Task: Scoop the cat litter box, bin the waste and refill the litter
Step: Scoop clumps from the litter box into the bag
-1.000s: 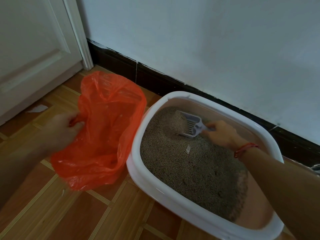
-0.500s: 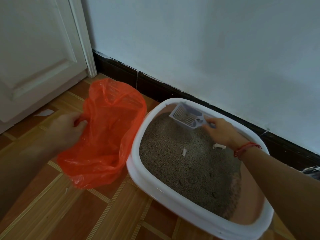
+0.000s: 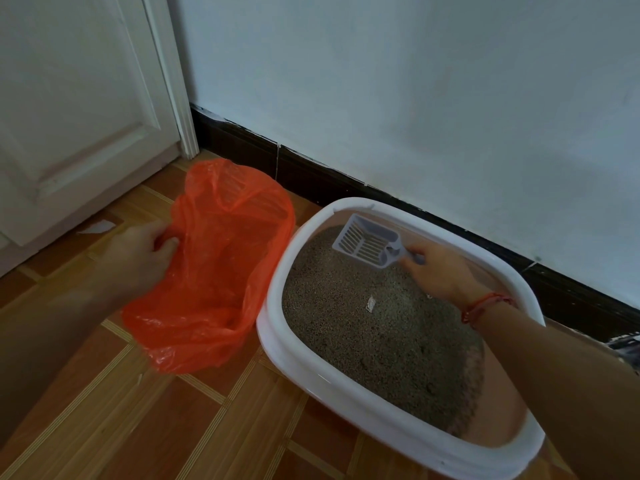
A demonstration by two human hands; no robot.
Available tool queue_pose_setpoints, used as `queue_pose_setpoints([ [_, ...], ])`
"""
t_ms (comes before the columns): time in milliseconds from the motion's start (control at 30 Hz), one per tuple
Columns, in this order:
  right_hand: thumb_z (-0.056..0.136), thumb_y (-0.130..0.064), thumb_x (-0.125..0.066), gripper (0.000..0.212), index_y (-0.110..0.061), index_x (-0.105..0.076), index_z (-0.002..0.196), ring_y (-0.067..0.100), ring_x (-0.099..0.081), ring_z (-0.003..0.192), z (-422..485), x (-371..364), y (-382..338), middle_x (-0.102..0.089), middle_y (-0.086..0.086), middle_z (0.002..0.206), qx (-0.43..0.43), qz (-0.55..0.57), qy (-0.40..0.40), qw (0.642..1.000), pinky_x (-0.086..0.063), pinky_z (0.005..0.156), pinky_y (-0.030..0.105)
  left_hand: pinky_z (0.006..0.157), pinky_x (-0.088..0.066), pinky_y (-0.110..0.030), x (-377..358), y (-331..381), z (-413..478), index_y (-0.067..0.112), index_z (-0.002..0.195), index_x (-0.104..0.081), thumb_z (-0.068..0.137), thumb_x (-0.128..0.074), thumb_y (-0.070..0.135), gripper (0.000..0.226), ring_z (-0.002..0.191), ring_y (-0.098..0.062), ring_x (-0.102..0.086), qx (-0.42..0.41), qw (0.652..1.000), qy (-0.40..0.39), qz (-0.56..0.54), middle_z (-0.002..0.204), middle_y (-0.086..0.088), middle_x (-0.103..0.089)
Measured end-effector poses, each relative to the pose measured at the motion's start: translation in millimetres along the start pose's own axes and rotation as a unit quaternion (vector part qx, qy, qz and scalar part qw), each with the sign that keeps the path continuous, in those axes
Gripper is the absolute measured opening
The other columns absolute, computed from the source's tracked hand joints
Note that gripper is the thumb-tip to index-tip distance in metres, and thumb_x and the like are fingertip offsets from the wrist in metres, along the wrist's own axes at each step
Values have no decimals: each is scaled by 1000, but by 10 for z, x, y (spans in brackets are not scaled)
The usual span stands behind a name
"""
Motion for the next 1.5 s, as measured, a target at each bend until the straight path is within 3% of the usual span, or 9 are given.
queue_pose_setpoints([
  [433, 99, -50, -39, 33, -36, -63, 116, 12, -61, 55, -43, -22, -334, -70, -3, 88, 37, -6, -4, 999, -60, 66, 40, 65, -44, -34, -2, -42, -3, 17, 101, -65, 101, -48, 20, 17, 75, -18, -60, 5, 1000, -13, -6, 84, 0, -64],
  [600, 100, -43, -43, 31, -27, -60, 121, 8, -56, 54, -69, -25, -734, -65, -8, 84, 89, 21, 3, 996, -44, 51, 23, 62, -42, -31, 3, -43, -6, 24, 96, -63, 101, -48, 21, 16, 77, -16, -60, 20, 999, -15, -22, 85, 2, -63],
  [667, 100, -40, -45, 29, -27, -59, 121, 8, -57, 59, -68, -40, -954, -64, -8, 87, 117, 26, 6, 993, -46, 55, 23, 61, -41, -31, 8, -63, -1, 23, 95, -63, 101, -47, 23, 17, 78, -17, -60, 31, 999, -18, -25, 86, 0, -63],
  [833, 96, -38, -48, 23, -21, -62, 105, 20, -60, 77, -45, -163, -1457, -61, -2, 83, 159, -30, 68, 985, -52, 78, 42, 71, -39, -32, 26, -143, 19, 15, 96, -66, 99, -50, 23, 18, 84, -22, -60, 59, 998, 14, -31, 91, -5, -66],
  [967, 95, -35, -51, 22, -18, -57, 107, 27, -59, 83, 14, -288, -1776, -61, 6, 91, 192, -97, 136, 967, -47, 78, 40, 72, -38, -31, 37, -152, 9, 13, 93, -65, 99, -50, 22, 19, 78, -19, -55, 88, 995, 23, -43, 85, -2, -61],
  [1200, 86, -22, -65, 11, -18, -56, 91, 30, -56, 75, 87, -509, -1977, -59, 9, 77, 227, -174, 251, 925, -40, 74, 41, 68, -39, -30, 34, -175, -20, 11, 89, -65, 98, -51, 19, 19, 74, -18, -57, 92, 993, 29, -61, 81, -3, -63],
  [1300, 84, -20, -67, 13, -19, -56, 90, 29, -54, 72, 81, -537, -1957, -58, 7, 73, 226, -183, 257, 922, -40, 75, 41, 60, -41, -28, 21, -168, -46, 13, 87, -66, 99, -50, 20, 21, 69, -17, -57, 96, 994, 21, -56, 78, -2, -63],
  [1433, 87, -20, -63, 8, -20, -56, 92, 29, -55, 75, 66, -530, -1900, -59, 5, 74, 227, -148, 251, 929, -38, 77, 42, 73, -47, -36, -13, -152, -75, 7, 92, -65, 99, -49, 20, 22, 77, -22, -59, 99, 993, 17, -60, 82, -5, -63],
  [1500, 91, -22, -58, 5, -20, -55, 93, 28, -55, 77, 69, -504, -1867, -59, 4, 75, 225, -130, 239, 935, -37, 79, 42, 70, -46, -35, -22, -162, -73, 6, 96, -65, 100, -48, 21, 23, 77, -20, -59, 100, 993, 12, -55, 87, -8, -64],
])
Point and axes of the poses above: each hand's wrist, its own z-axis towards the middle knuckle, its own x-axis out of the back of the hand, y = z × x, the point moved 1 cm from there along z, towards the middle knuckle
